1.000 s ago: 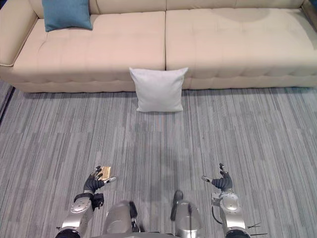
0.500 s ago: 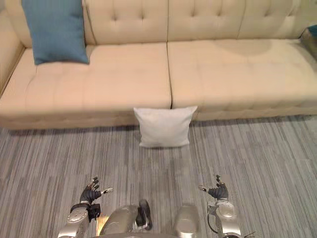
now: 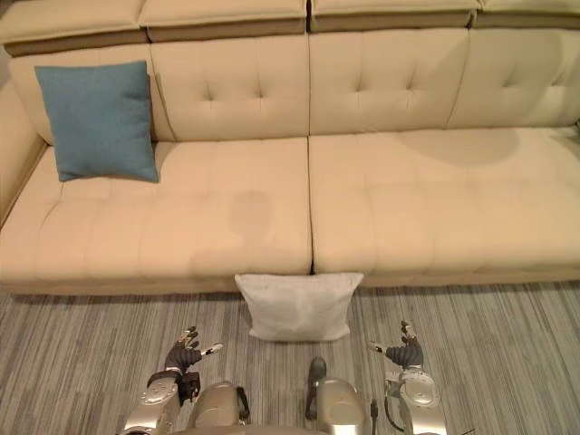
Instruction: Pick up cushions and gather them together orderly.
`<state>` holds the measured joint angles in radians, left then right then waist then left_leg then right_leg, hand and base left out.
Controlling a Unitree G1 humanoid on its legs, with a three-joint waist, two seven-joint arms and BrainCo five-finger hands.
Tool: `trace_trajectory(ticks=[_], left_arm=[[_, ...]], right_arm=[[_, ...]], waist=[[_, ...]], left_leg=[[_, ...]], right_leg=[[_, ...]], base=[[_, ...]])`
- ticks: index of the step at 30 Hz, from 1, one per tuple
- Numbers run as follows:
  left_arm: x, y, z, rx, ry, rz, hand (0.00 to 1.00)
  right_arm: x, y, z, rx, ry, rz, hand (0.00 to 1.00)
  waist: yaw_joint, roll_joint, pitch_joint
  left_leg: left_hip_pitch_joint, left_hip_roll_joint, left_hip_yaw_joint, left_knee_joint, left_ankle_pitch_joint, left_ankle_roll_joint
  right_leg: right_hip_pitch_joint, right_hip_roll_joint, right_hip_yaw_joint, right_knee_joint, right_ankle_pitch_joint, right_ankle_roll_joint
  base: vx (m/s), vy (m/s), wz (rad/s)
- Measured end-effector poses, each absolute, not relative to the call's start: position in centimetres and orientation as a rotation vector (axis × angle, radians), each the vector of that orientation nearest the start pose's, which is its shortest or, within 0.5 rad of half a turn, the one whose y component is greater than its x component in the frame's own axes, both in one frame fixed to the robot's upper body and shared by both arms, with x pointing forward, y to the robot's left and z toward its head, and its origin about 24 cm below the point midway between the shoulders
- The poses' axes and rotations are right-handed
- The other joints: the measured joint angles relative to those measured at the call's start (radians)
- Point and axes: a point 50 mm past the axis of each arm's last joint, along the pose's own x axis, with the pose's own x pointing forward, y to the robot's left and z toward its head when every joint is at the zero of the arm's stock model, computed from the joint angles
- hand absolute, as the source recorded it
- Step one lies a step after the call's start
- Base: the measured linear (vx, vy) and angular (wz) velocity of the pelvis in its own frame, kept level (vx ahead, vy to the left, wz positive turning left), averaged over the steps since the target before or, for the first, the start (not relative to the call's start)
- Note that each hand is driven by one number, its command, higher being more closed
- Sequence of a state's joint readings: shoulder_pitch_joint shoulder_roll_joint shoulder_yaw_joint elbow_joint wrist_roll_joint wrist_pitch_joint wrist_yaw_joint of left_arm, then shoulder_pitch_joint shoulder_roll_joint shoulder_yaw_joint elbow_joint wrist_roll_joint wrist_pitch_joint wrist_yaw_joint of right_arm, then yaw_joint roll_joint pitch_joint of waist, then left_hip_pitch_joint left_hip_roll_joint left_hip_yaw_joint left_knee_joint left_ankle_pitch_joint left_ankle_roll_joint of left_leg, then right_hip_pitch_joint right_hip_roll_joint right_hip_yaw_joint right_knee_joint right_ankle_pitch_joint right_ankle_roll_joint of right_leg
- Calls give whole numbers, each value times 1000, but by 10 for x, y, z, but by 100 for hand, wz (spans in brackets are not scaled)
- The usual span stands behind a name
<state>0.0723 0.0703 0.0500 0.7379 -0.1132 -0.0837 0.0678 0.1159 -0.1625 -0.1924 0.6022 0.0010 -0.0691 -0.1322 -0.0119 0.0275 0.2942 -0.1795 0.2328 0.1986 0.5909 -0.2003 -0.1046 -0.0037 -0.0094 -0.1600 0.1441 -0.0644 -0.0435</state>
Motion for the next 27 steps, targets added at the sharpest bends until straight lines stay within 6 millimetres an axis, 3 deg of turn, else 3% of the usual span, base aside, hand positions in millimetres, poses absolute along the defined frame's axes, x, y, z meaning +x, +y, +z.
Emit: trace_trajectory(ticks=[1, 2, 5, 8, 11, 13, 17, 18, 21, 22, 25, 27], left_arm=[[162, 190, -118, -31, 725, 204, 0], [160, 188, -119, -36, 731, 203, 0], [162, 199, -117, -8, 723, 213, 0], [162, 205, -116, 8, 722, 220, 0], [169, 215, -112, 41, 703, 240, 0], [192, 218, -99, 53, 636, 256, 0], [232, 213, -75, 16, 511, 271, 0], [244, 212, -66, 3, 467, 281, 0], [279, 207, -35, -49, 339, 296, 0], [296, 200, -18, -75, 273, 289, 0], [317, 190, 11, -127, 163, 283, 0], [333, 178, 35, -170, 88, 264, 0]], right_arm=[[161, -253, -93, -151, 636, -394, 0], [155, -257, -95, -155, 658, -409, 0], [141, -247, -107, -123, 720, -409, 0], [143, -245, -108, -128, 722, -395, 0], [166, -239, -103, -123, 685, -369, 0], [193, -237, -91, -123, 615, -377, 0], [224, -238, -70, -128, 513, -407, 0], [234, -236, -62, -128, 477, -401, 0], [272, -227, -32, -119, 353, -400, 0], [289, -223, -12, -108, 277, -399, 0], [317, -211, 26, -100, 134, -374, 0], [341, -198, 62, -88, 16, -351, 0]], waist=[[-4, 9, -5], [-10, 33, -17], [-11, -17, -35], [0, -23, -32], [0, -23, -10], [4, -21, 59], [21, -25, 125], [26, -24, 137], [24, -24, 182], [25, -24, 215], [25, -21, 240], [29, -22, 254]], left_leg=[[4, -11, -10, -111, 19, -4], [8, -15, -23, -234, 107, 2], [48, -69, 1, -312, 88, 15], [49, -96, 27, -316, 77, 33], [-5, -107, 52, -290, 64, 52], [-85, -94, 50, -210, 55, 65], [-240, -85, 47, -97, 19, 87], [-310, -73, 43, -54, -13, 89], [-498, -59, 23, 54, -33, 101], [-566, -57, 19, 95, -36, 106], [-697, -50, 13, 155, -41, 116], [-806, -40, 8, 214, -41, 117]], right_leg=[[2, 5, 6, 2, -8, 13], [-3, 23, 18, 9, -21, 33], [-22, -28, 58, 28, -48, 78], [-48, -52, 86, 40, -59, 98], [-126, -68, 115, 100, -72, 115], [-211, -67, 128, 181, -73, 116], [-379, -79, 132, 320, -117, 119], [-445, -79, 130, 360, -139, 119], [-631, -82, 129, 468, -154, 120], [-701, -84, 133, 516, -160, 121], [-833, -88, 134, 588, -165, 120], [-944, -88, 137, 650, -170, 118]], base=[[250, 193, -36], [205, 198, -30], [173, 161, -14], [92, 128, -22], [18, 93, -23], [-80, 58, -7], [-148, 43, 0], [-180, 45, -2], [-173, 26, 3], [-147, 6, 1], [-116, -1, 0], [-60, -4, -2]])
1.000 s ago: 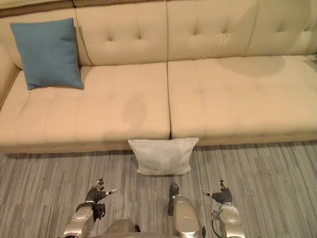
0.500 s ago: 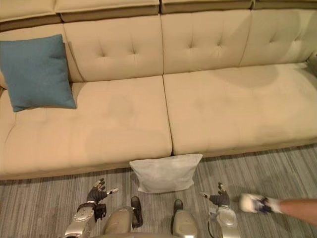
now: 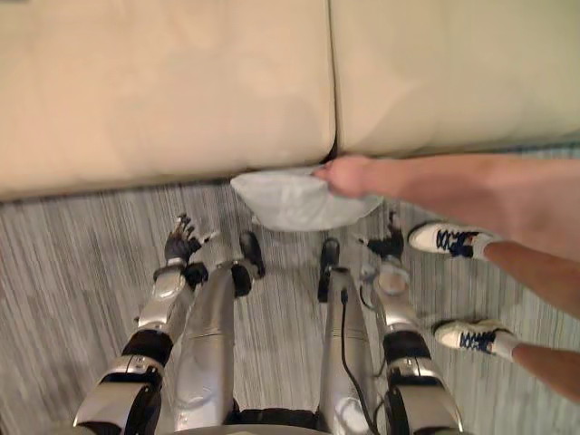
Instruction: Pick up cushions and gather them together orderly.
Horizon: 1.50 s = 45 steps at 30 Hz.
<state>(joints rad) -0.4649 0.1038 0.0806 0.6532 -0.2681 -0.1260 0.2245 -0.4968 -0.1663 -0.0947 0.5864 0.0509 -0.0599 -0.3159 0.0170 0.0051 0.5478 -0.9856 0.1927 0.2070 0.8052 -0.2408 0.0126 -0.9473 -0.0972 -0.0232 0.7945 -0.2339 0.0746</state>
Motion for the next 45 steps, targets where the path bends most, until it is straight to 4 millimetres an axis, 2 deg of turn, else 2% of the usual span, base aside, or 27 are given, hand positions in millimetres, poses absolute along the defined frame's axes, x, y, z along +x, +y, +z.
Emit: trace_trajectory(ticks=[2, 3, 5, 7, 10, 12, 14, 17, 19, 21, 23, 27, 29, 31, 33, 38, 40, 45], left_arm=[[341, 166, 50, -202, 37, 238, 0], [343, 163, 53, -208, 29, 235, 0], [345, 157, 59, -223, 10, 232, 0], [346, 154, 64, -233, -12, 228, 0], [347, 151, 67, -242, -24, 230, 0], [347, 149, 66, -236, -21, 224, 0], [346, 145, 65, -229, -17, 210, 0], [340, 142, 57, -218, 3, 199, 0], [328, 141, 44, -204, 35, 187, 0], [319, 143, 32, -198, 67, 183, 0], [297, 151, 3, -171, 158, 194, 0], [261, 166, -34, -121, 287, 207, 0], [243, 174, -49, -81, 352, 205, 0], [216, 183, -78, -9, 488, 187, 0], [199, 188, -94, 31, 577, 172, 0], [169, 204, -115, 102, 720, 155, 0], [160, 206, -120, 123, 753, 145, 0], [142, 209, -129, 139, 824, 135, 0]], right_arm=[[353, -188, 88, -79, -70, -344, 0], [355, -187, 93, -73, -83, -355, 0], [357, -192, 104, -59, -128, -411, 0], [355, -209, 114, -75, -169, -474, 0], [351, -224, 115, -105, -177, -520, 0], [349, -226, 110, -107, -157, -527, 0], [346, -225, 99, -112, -121, -512, 0], [339, -203, 72, -90, -34, -422, 0], [325, -189, 43, -67, 52, -375, 0], [312, -191, 26, -65, 105, -373, 0], [283, -198, -4, -70, 201, -389, 0], [244, -206, -37, -82, 325, -385, 0], [223, -208, -55, -84, 404, -382, 0], [192, -213, -86, -90, 563, -372, 0], [171, -218, -105, -90, 678, -378, 0], [148, -229, -121, -99, 787, -381, 0], [141, -234, -125, -102, 820, -397, 0], [133, -236, -130, -86, 852, -401, 0]], waist=[[1, 1, 0], [2, 1, 0], [1, 1, 0], [-6, 1, 0], [-13, 1, 0], [-10, 1, 0], [-3, 1, 0], [-2, 1, -1], [-1, 4, -4], [-1, 3, -16], [5, 1, -74], [3, 0, -112], [2, -2, -166], [-6, -3, -242], [-11, 0, -284], [-37, 0, -315], [-44, 7, -340], [-52, 4, -380]], left_leg=[[-64, 3, -6, 41, 0, 0], [-73, 5, -7, 50, 0, 0], [-84, 8, -7, 61, 0, 0], [-84, 14, -6, 62, 0, 0], [-83, 23, -5, 54, 0, -1], [-80, 33, -3, 42, 6, -10], [-71, 35, -3, 29, 20, -11], [-6, 37, -1, -4, 26, -20], [97, 37, 2, -39, 28, -23], [166, 34, 5, -67, 28, -23], [271, 24, 16, -123, 28, -24], [470, -1, 34, -224, 33, -33], [528, -10, 43, -276, 38, -40], [628, -40, 41, -386, 72, -57], [691, -60, 38, -470, 104, -61], [835, -88, 44, -628, 171, -65], [871, -91, 48, -674, 181, -69], [952, -98, 92, -750, 201, -74]], right_leg=[[-66, -6, 2, 52, -9, -5], [-77, -6, 2, 65, -9, -5], [-89, -6, 1, 80, -11, -8], [-89, -1, 0, 74, -12, -9], [-94, 7, 1, 70, -9, -14], [-94, 14, -6, 58, -3, -23], [-90, 16, -9, 57, 0, -27], [-28, 20, -15, 26, 3, -32], [84, 23, -23, -21, 3, -32], [160, 22, -30, -58, 3, -32], [268, 19, -34, -120, 3, -31], [462, 8, -36, -213, 5, -26], [517, 8, -37, -261, 9, -20], [611, 0, -48, -355, 28, -12], [670, -1, -55, -431, 54, -10], [823, 16, -55, -606, 125, -4], [857, 21, -50, -654, 150, -4], [898, 28, 3, -701, 172, -5]], base=[[-31, -11, 8], [-12, -22, 8], [-18, -28, 0], [-45, -35, -10], [-59, -44, -8], [-32, -60, -6], [3, -67, 0], [46, -50, -1], [77, -35, 1], [89, -14, 6], [148, 8, 8], [134, 3, 5], [111, -11, 1], [179, -21, 7], [149, -18, 6], [110, -2, -4], [68, 14, -9], [17, 15, -31]])
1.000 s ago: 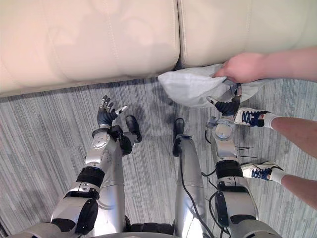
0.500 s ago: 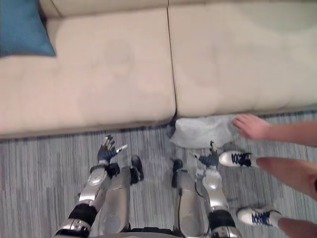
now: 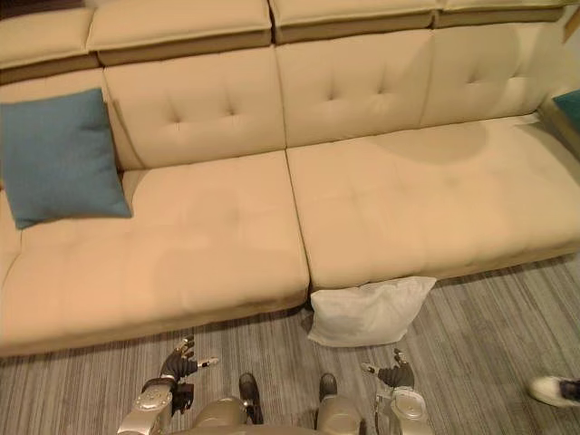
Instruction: Pick up cushions and gather them together orderly.
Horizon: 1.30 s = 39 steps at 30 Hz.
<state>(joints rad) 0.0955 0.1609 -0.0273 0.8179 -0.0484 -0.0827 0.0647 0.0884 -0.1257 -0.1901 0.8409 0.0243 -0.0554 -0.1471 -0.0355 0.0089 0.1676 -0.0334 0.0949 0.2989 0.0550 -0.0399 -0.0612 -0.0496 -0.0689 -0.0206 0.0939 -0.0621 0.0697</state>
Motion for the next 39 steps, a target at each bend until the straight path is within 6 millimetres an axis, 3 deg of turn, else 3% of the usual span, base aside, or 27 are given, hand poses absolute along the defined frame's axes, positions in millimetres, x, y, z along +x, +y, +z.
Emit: trace_trajectory(ticks=[6, 9, 10, 11, 13, 14, 15, 16, 17, 20, 21, 24, 25, 26, 27, 28, 29, 30, 31, 32, 33, 36, 38, 39], left_arm=[[133, 209, -136, 142, 875, 138, 0], [133, 210, -136, 144, 876, 139, 0], [133, 210, -136, 144, 875, 139, 0], [133, 210, -135, 144, 874, 139, 0], [134, 210, -135, 145, 870, 140, 0], [134, 211, -135, 146, 870, 140, 0], [135, 215, -134, 155, 868, 143, 0], [135, 219, -133, 166, 871, 147, 0], [136, 221, -132, 170, 870, 151, 0], [144, 221, -129, 160, 848, 166, 0], [147, 220, -128, 153, 839, 165, 0], [145, 216, -130, 139, 845, 165, 0], [141, 214, -132, 131, 856, 165, 0], [136, 212, -134, 124, 871, 166, 0], [132, 207, -136, 111, 882, 164, 0], [130, 205, -137, 104, 885, 163, 0], [128, 201, -139, 90, 891, 162, 0], [123, 198, -140, 78, 901, 162, 0], [122, 196, -139, 58, 889, 174, 0], [122, 196, -139, 56, 888, 174, 0], [122, 196, -139, 52, 885, 182, 0], [124, 201, -138, 36, 871, 217, 0], [123, 199, -139, 21, 882, 221, 0], [122, 199, -139, 23, 883, 222, 0]], right_arm=[[125, -238, -133, -78, 880, -415, 0], [133, -237, -130, -78, 859, -406, 0], [140, -236, -128, -77, 847, -400, 0], [141, -235, -128, -77, 846, -400, 0], [149, -235, -125, -79, 829, -395, 0], [151, -234, -124, -80, 824, -393, 0], [157, -232, -123, -82, 811, -384, 0], [159, -232, -122, -83, 806, -380, 0], [158, -232, -122, -85, 809, -380, 0], [160, -242, -118, -113, 794, -389, 0], [162, -245, -116, -122, 787, -393, 0], [156, -246, -118, -139, 802, -383, 0], [157, -244, -118, -145, 801, -373, 0], [158, -243, -118, -154, 801, -360, 0], [160, -242, -118, -163, 797, -350, 0], [162, -242, -117, -168, 795, -348, 0], [165, -243, -115, -182, 789, -345, 0], [167, -246, -113, -203, 782, -342, 0], [170, -247, -112, -213, 773, -340, 0], [171, -249, -111, -218, 772, -343, 0], [174, -248, -110, -222, 763, -342, 0], [184, -244, -106, -249, 739, -317, 0], [184, -248, -105, -269, 737, -317, 0], [185, -248, -104, -275, 736, -314, 0]], waist=[[-5, -4, -5], [-6, -12, -3], [-8, -15, 1], [-11, -17, 3], [-11, -12, 7], [-10, -12, 7], [-10, -14, 6], [-9, -26, 6], [-9, -32, 5], [-26, -5, 19], [-34, 12, 28], [-32, 26, 35], [-25, 31, 38], [-13, 33, 45], [-3, 26, 56], [-1, 30, 59], [4, 41, 69], [18, 37, 76], [38, 51, 80], [50, 59, 77], [73, 81, 73], [71, 53, 70], [69, 41, 76], [69, 36, 78]], left_leg=[[79, -4, 83, -56, 8, 0], [77, -2, 186, -55, -5, -3], [76, 10, 235, -54, -20, -11], [77, 15, 265, -50, -27, -16], [77, 73, 372, 18, -69, -17], [78, 85, 401, 38, -77, -17], [78, 124, 465, 107, -93, -25], [83, 142, 491, 158, -106, -36], [88, 151, 497, 185, -115, -48], [138, 186, 502, 210, -133, -72], [151, 213, 504, 242, -137, -78], [148, 300, 498, 412, -127, -63], [130, 349, 464, 534, -92, -8], [84, 365, 351, 645, -67, 39], [37, 317, 218, 688, -137, -22], [10, 280, 156, 696, -175, -48], [-33, 203, 57, 682, -218, -72], [-74, 132, -16, 635, -235, -69], [-114, 61, -82, 530, -233, -72], [-119, 36, -112, 462, -227, -79], [-122, 9, -150, 338, -174, 2], [-78, -43, -160, 310, -202, 50], [-43, -66, -163, 310, -225, 76], [-10, -86, -165, 304, -237, 89]], right_leg=[[6, 15, 108, -31, 39, 5], [-59, 29, 198, -36, 69, 10], [-80, 18, 164, -49, 67, -10], [-91, 4, 101, -49, 71, -33], [-108, -88, -300, -15, 38, -127], [-109, -114, -405, 7, 27, -144], [-113, -179, -604, 81, 13, -188], [-121, -219, -676, 144, 53, -228], [-134, -231, -681, 174, 86, -208], [-146, -187, -585, 206, 41, -72], [-151, -161, -556, 211, 12, -81], [-157, -110, -487, 233, -27, -84], [-151, -80, -441, 232, -40, -92], [-133, -60, -391, 210, -40, -99], [-122, -50, -349, 192, -39, -104], [-116, -47, -326, 185, -39, -105], [-97, -46, -296, 173, -39, -105], [-86, -40, -250, 164, -36, -111], [-72, -31, -213, 162, -35, -101], [-73, -24, -196, 164, -30, -86], [-75, 2, -155, 175, -32, -59], [-78, -27, -110, 199, -60, -7], [-84, -68, -110, 295, -98, 40], [-115, -95, -95, 418, -112, 62]], base=[[-69, 23, -52], [-113, 19, -107], [-115, 1, -122], [-98, -3, -131], [-37, 4, -140], [55, -13, -156], [108, -64, -152], [130, -96, -148], [127, -177, -128], [92, -161, -94], [142, -177, -98], [143, -173, -94], [169, -142, -117], [205, -90, -142], [134, -39, -113], [146, 47, -96], [160, 62, -97], [250, 119, -133], [209, 133, -121], [251, 210, -128], [272, 200, -97], [231, 171, -32], [224, 214, 18], [183, 187, 34]])
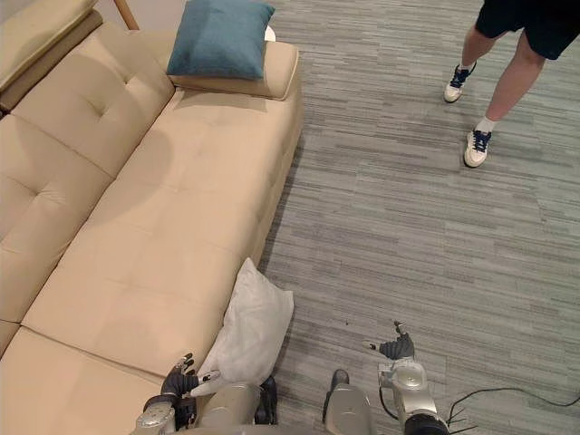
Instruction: Pick up cushions and gather them together orderly.
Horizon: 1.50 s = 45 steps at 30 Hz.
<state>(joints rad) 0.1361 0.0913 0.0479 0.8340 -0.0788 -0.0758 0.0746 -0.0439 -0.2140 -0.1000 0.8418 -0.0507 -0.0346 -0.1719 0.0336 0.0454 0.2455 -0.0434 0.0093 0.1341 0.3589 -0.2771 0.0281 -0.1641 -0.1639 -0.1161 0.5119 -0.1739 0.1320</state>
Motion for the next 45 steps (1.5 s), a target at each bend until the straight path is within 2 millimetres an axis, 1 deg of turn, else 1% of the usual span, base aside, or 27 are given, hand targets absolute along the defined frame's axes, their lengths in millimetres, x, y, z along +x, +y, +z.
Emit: trace_trajectory(ticks=[1, 2, 3, 4, 6, 8, 9, 10, 11, 12, 14, 16, 17, 18, 19, 22, 25, 27, 28, 31, 32, 34, 35, 37, 38, 41, 45], left_arm=[[120, 201, -140, 31, 889, 227, 0], [120, 203, -139, 37, 888, 229, 0], [121, 206, -139, 52, 887, 234, 0], [123, 206, -138, 55, 879, 237, 0], [129, 208, -135, 51, 860, 245, 0], [145, 204, -130, 30, 820, 257, 0], [148, 202, -129, 23, 812, 257, 0], [153, 200, -128, 18, 800, 254, 0], [155, 189, -129, -21, 797, 250, 0], [147, 178, -132, -65, 813, 254, 0], [147, 169, -133, -93, 818, 249, 0], [150, 168, -130, -102, 797, 249, 0], [151, 169, -130, -106, 792, 251, 0], [150, 169, -129, -108, 791, 255, 0], [148, 170, -129, -108, 792, 259, 0], [138, 179, -131, -84, 807, 269, 0], [134, 187, -133, -49, 829, 268, 0], [131, 193, -135, -20, 846, 263, 0], [131, 200, -134, 13, 844, 261, 0], [133, 211, -131, 50, 837, 268, 0], [140, 221, -127, 80, 817, 276, 0], [147, 227, -123, 98, 794, 281, 0], [159, 233, -115, 121, 756, 294, 0], [174, 239, -105, 131, 698, 306, 0], [189, 242, -94, 130, 635, 324, 0], [212, 244, -77, 101, 539, 352, 0], [273, 234, -29, 36, 327, 361, 0]], right_arm=[[185, -245, -105, -272, 736, -308, 0], [185, -243, -105, -267, 737, -305, 0], [185, -239, -107, -261, 740, -295, 0], [186, -236, -107, -265, 739, -281, 0], [187, -234, -107, -263, 734, -277, 0], [182, -237, -103, -252, 709, -300, 0], [179, -239, -103, -247, 709, -311, 0], [172, -241, -105, -237, 721, -327, 0], [168, -245, -106, -234, 736, -340, 0], [170, -243, -103, -227, 717, -343, 0], [174, -240, -99, -206, 686, -346, 0], [176, -236, -97, -148, 659, -371, 0], [175, -236, -97, -130, 655, -385, 0], [172, -234, -98, -110, 657, -396, 0], [169, -232, -101, -75, 665, -418, 0], [163, -229, -107, -33, 697, -444, 0], [149, -234, -117, -15, 762, -483, 0], [142, -234, -123, -11, 803, -503, 0], [138, -233, -126, -10, 824, -506, 0], [138, -235, -126, 0, 823, -521, 0], [149, -237, -121, -7, 793, -530, 0], [156, -239, -117, -9, 771, -530, 0], [168, -240, -112, -12, 738, -526, 0], [182, -243, -101, -20, 680, -529, 0], [197, -247, -89, -30, 614, -542, 0], [217, -251, -72, -41, 529, -554, 0], [267, -251, -29, -43, 354, -573, 0]], waist=[[-7, -5, 3], [-12, -7, 4], [-20, -10, 5], [-20, -14, 4], [-20, -13, 2], [-27, -25, -5], [-27, -29, -8], [-21, -39, -10], [-17, -13, -12], [-14, 0, -25], [-16, 12, -33], [-11, 5, -38], [-11, 0, -38], [0, -8, -40], [15, -17, -40], [11, -36, -49], [5, -45, -54], [5, -41, -58], [6, -53, -53], [6, -57, -49], [7, -56, -34], [9, -56, -18], [11, -57, 19], [12, -56, 52], [13, -53, 83], [12, -52, 130], [7, -48, 200]], left_leg=[[36, -21, -23, -4, -11, 13], [50, -30, -42, -5, -12, 14], [74, -40, -72, -12, -18, 25], [85, -45, -98, -15, -19, 27], [83, -49, -179, -21, -19, 27], [27, -80, -318, 15, -23, 18], [14, -89, -345, 32, -29, 4], [5, -107, -379, 70, -50, -31], [-6, -92, -411, 110, -63, -54], [-16, -66, -429, 112, -55, -84], [-20, -31, -433, 89, -41, -106], [-39, 4, -411, 77, -18, -136], [-50, 16, -386, 78, -11, -138], [-68, 41, -319, 79, 1, -131], [-89, 77, -204, 85, 15, -110], [-100, 112, 0, 32, 61, -80], [-121, 135, 122, 22, 80, -75], [-141, 125, 110, 29, 87, -67], [-157, 112, 99, 29, 93, -60], [-208, 110, 82, 52, 101, -50], [-268, 111, 77, 77, 107, -42], [-298, 112, 80, 89, 109, -39], [-328, 115, 82, 105, 104, -42], [-379, 125, 91, 137, 96, -31], [-436, 139, 102, 175, 91, -23], [-528, 161, 118, 236, 84, -12], [-782, 185, 87, 382, 81, 6]], right_leg=[[-28, -25, 21, 137, 8, 19], [-41, -36, 28, 194, 16, 36], [-62, -41, 48, 254, -20, 41], [-73, -37, 72, 254, -53, 27], [-99, 25, 158, 170, -79, 14], [-132, 103, 374, 61, -79, 16], [-127, 106, 407, 30, -71, 21], [-100, 97, 437, -30, -48, 23], [-82, 97, 380, -8, -63, 20], [-61, 97, 312, -7, -63, 20], [-31, 97, 227, -8, -64, 19], [6, 90, 130, -17, -72, 2], [19, 88, 101, -29, -74, -6], [40, 86, 58, -51, -74, -25], [62, 86, 13, -76, -73, -40], [102, 56, -69, -128, -67, -57], [128, 35, -127, -195, -58, -67], [131, 29, -132, -202, -52, -57], [120, 26, -135, -201, -50, -54], [77, 26, -146, -190, -40, -49], [15, 24, -144, -151, -39, -50], [-19, 21, -141, -126, -41, -54], [-55, 19, -130, -90, -51, -65], [-116, 18, -115, -43, -65, -72], [-185, 19, -100, 3, -73, -70], [-291, 20, -81, 72, -80, -73], [-553, 13, -69, 241, -96, -86]], base=[[176, 174, 44], [203, 107, 64], [216, 40, 73], [255, 6, 105], [197, -61, 110], [207, -186, 175], [219, -268, 192], [198, -293, 147], [230, -351, 169], [165, -278, 128], [93, -227, 125], [38, -207, 151], [12, -183, 141], [-10, -121, 114], [-18, -111, 105], [-36, -51, 81], [-48, 16, 60], [-73, 101, 39], [-73, 108, 31], [-113, 78, 20], [-159, 60, 8], [-159, 42, 4], [-219, 24, -4], [-247, 11, -16], [-197, 7, -23], [-166, 12, -19], [-104, 13, -3]])
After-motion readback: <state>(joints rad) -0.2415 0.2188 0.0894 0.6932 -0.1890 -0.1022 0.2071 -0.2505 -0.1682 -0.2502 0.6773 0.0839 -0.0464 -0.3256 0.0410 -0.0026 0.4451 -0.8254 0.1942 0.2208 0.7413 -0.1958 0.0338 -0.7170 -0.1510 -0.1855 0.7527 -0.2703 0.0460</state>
